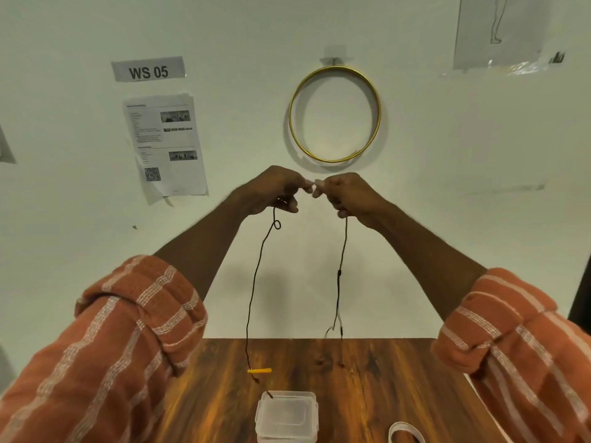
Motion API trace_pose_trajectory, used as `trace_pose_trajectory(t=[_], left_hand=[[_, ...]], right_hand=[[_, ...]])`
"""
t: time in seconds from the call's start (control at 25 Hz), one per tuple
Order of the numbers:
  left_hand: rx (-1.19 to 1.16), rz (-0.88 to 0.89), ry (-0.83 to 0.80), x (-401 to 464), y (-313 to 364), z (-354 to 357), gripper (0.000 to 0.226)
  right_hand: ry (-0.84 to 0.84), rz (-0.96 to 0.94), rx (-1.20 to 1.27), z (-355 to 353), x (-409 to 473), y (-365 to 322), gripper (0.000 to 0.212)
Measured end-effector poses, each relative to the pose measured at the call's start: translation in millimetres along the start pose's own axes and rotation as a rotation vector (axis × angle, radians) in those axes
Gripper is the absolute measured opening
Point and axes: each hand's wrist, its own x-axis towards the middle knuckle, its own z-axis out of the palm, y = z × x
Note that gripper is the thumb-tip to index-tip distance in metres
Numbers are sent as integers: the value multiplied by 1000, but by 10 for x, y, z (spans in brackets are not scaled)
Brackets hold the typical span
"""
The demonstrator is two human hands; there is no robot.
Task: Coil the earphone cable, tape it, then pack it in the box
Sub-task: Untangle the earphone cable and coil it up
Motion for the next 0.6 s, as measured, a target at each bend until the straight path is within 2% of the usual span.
trace_pose_trajectory(t=[0.08, 0.2, 0.28, 0.36, 0.44, 0.6], left_hand=[[49, -67, -44, -106, -187, -157, 9], [100, -174, -53, -290, -524, -461, 10], [54, -209, 25, -402, -704, -629, 14], [-63, -197, 118, -472, -795, -736, 20], [-174, -142, 151, -466, -746, -736, 22], [-275, 15, 102, -307, -352, -556, 27]], right_hand=[[119, 8, 26, -174, 9, 55, 30], [383, 112, 236, -473, 14, 152, 31], [559, 161, 390, -642, -14, 225, 33], [629, 178, 440, -747, -49, 306, 32], [544, 220, 385, -752, -87, 363, 29], [181, 328, 194, -599, -128, 406, 28]])
